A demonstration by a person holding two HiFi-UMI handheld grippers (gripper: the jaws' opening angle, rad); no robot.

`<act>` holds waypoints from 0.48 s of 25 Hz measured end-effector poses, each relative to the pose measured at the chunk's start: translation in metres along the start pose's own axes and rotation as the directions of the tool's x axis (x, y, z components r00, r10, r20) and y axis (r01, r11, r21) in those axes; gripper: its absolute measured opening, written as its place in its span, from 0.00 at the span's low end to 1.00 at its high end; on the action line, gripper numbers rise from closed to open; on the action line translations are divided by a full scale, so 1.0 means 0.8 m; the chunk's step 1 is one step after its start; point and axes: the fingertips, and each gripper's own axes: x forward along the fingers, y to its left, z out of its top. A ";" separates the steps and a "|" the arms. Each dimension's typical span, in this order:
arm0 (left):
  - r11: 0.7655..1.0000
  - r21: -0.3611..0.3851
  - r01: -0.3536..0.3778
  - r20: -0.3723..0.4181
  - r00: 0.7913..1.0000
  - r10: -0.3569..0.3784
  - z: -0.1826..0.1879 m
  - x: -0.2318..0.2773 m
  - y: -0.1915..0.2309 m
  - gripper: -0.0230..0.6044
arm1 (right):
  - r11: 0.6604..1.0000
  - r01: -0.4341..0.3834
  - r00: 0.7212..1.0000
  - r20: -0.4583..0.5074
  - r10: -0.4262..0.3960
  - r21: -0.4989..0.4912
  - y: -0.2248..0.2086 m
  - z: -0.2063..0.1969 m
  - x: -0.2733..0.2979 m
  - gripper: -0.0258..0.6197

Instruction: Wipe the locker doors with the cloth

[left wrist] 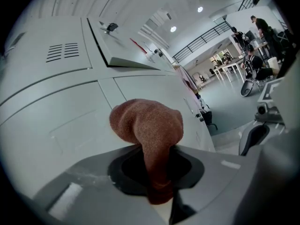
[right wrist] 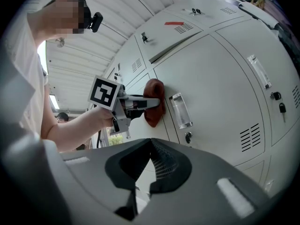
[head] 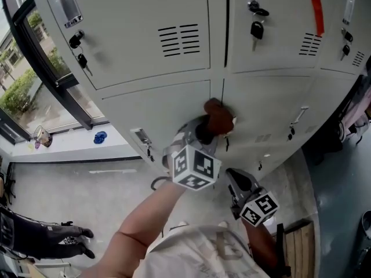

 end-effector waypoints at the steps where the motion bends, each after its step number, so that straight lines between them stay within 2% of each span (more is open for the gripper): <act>1: 1.000 0.016 0.008 -0.011 1.000 -0.008 -0.003 0.004 -0.006 0.17 | 1.000 -0.003 1.000 0.000 0.003 0.002 0.000 -0.001 0.001 0.05; 9: 0.992 0.119 -0.039 -0.050 0.998 0.045 -0.019 -0.003 -0.004 0.17 | 1.000 -0.025 1.000 -0.007 0.025 0.007 -0.001 -0.003 0.005 0.05; 12: 0.991 0.120 -0.063 -0.071 0.995 0.072 -0.035 -0.016 0.007 0.17 | 0.999 -0.041 0.999 -0.014 0.041 0.005 0.002 -0.005 0.009 0.05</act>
